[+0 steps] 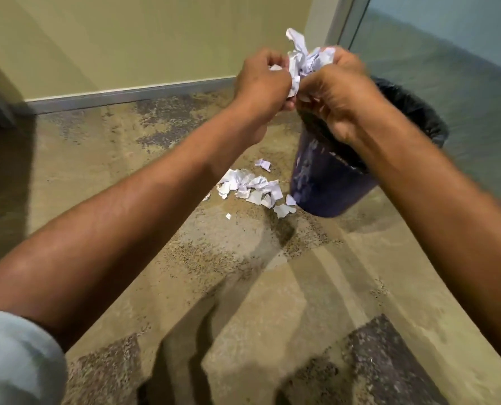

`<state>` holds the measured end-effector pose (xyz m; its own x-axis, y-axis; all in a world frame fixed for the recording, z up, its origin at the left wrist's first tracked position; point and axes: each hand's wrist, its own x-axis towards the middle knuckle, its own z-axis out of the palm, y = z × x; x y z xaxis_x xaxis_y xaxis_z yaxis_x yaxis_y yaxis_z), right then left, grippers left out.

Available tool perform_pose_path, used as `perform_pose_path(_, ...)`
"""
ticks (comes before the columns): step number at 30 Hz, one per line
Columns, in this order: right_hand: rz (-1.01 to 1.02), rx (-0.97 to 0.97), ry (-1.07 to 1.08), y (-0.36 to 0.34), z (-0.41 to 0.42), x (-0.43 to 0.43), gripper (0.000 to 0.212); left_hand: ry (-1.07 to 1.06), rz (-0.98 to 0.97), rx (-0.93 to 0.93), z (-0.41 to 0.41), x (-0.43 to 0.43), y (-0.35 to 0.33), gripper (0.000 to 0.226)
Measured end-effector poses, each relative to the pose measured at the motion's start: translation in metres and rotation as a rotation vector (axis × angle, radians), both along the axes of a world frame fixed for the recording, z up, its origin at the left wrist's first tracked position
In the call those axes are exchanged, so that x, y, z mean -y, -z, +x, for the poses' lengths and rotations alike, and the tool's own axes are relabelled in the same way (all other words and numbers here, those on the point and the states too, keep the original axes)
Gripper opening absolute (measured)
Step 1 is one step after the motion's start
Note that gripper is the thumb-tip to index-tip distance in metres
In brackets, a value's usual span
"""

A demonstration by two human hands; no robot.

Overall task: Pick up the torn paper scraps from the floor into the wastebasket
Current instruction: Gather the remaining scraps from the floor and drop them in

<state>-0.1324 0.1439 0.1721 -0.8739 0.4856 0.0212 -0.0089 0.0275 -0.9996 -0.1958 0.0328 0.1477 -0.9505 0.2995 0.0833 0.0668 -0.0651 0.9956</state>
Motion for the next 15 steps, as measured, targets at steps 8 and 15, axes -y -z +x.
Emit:
perform_pose_path(8, -0.023, -0.001, 0.156, -0.027, 0.03, -0.046, 0.034, -0.024, -0.142, -0.055, 0.022, -0.082, -0.021, 0.017)
perform_pose_path(15, -0.021, 0.235, 0.327, -0.01, 0.045, -0.111, 0.026, 0.064, -0.334, -0.136, 0.043, -0.125, -0.019, 0.023)
